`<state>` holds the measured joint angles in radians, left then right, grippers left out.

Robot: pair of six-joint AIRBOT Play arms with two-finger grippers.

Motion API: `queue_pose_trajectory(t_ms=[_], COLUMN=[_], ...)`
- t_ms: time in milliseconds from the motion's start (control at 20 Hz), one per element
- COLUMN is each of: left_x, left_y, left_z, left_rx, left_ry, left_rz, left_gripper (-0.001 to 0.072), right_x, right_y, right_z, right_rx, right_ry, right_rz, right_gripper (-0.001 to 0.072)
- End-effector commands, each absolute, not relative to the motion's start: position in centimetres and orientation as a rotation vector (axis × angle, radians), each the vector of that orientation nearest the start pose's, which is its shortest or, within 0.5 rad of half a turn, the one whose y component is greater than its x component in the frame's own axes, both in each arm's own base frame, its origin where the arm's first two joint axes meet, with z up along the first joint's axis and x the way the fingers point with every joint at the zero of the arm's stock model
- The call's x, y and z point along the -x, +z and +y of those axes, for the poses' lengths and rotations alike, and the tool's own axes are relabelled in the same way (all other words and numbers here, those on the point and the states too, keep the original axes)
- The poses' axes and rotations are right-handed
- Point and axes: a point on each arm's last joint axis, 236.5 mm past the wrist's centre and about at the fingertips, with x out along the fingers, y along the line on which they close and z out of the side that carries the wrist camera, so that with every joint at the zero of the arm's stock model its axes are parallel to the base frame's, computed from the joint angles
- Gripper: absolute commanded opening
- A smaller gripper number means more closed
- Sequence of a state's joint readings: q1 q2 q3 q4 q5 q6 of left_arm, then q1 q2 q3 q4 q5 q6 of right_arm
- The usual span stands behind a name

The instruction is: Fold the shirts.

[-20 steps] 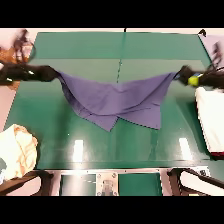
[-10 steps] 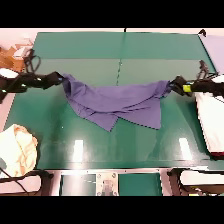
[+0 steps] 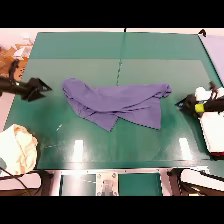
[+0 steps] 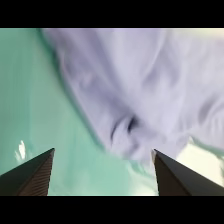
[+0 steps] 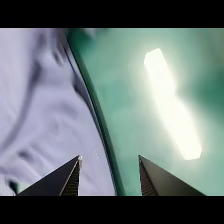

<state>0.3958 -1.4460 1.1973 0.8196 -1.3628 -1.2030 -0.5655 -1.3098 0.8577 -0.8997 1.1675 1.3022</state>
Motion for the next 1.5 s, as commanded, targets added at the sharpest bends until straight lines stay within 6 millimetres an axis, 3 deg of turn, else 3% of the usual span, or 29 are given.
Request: queue_pose_trajectory(t_ms=[0,100,250,350,400,450,550,650,850,950,1000,1100,1150,1300,1450], left_x=[-34.6,-33.2,-32.3,-32.4,-32.6,-32.8,-33.6,-34.1,-35.0,-35.5,-35.3,-34.3,-33.8,-32.4,-31.8], left_y=[-2.7,-5.2,-7.8,-8.4,-8.5,-8.7,-9.0,-9.2,-9.6,-10.2,-10.6,-11.7,-11.8,-12.0,-11.3], left_z=[-2.4,-3.6,-5.3,-6.6,-7.3,-8.0,-9.2,-10.8,-14.6,-16.0,-16.5,-16.9,-16.9,-13.6,-6.9], left_rx=[0.755,0.782,0.745,0.704,0.683,0.659,0.617,0.571,0.484,0.450,0.446,0.430,0.404,0.276,0.215], left_ry=[-0.368,-0.361,-0.354,-0.362,-0.370,-0.377,-0.375,-0.386,-0.405,-0.406,-0.407,-0.423,-0.443,-0.443,-0.335], left_rz=[1.423,1.449,1.464,1.466,1.463,1.456,1.432,1.412,1.360,1.336,1.344,1.391,1.410,1.487,1.553], left_gripper=[0.0712,0.0712,0.0712,0.0712,0.0712,0.0711,0.0711,0.0711,0.0711,0.0709,0.0578,0.0162,0.0026,0.0024,0.0025], right_x=[-28.6,-28.0,-29.0,-30.2,-31.1,-32.1,-34.6,-38.0,-46.4,-48.8,-49.6,-51.3,-52.4,-54.8,-55.5], right_y=[-9.5,-11.3,-12.5,-12.7,-12.4,-11.5,-7.6,-1.2,13.1,17.4,18.5,19.3,19.4,19.8,19.8], right_z=[-0.8,1.7,4.9,6.5,7.1,7.5,8.8,9.5,7.3,6.1,5.8,5.0,4.3,0.6,-4.2], right_rx=[-0.891,-0.880,-0.865,-0.863,-0.848,-0.838,-0.849,-0.829,-0.731,-0.712,-0.708,-0.711,-0.716,-0.722,-0.700], right_ry=[0.035,0.044,0.080,0.109,0.142,0.172,0.289,0.413,0.458,0.453,0.453,0.430,0.401,0.287,0.174], right_rz=[1.394,1.414,1.419,1.405,1.392,1.368,1.321,1.215,0.864,0.760,0.735,0.688,0.654,0.546,0.485], right_gripper=[0.0434,0.0433,0.0416,0.0241,0.0055,0.0018,0.0018,0.0017,0.0017,0.0017,0.0017,0.0017,0.0017,0.0017,0.0017])
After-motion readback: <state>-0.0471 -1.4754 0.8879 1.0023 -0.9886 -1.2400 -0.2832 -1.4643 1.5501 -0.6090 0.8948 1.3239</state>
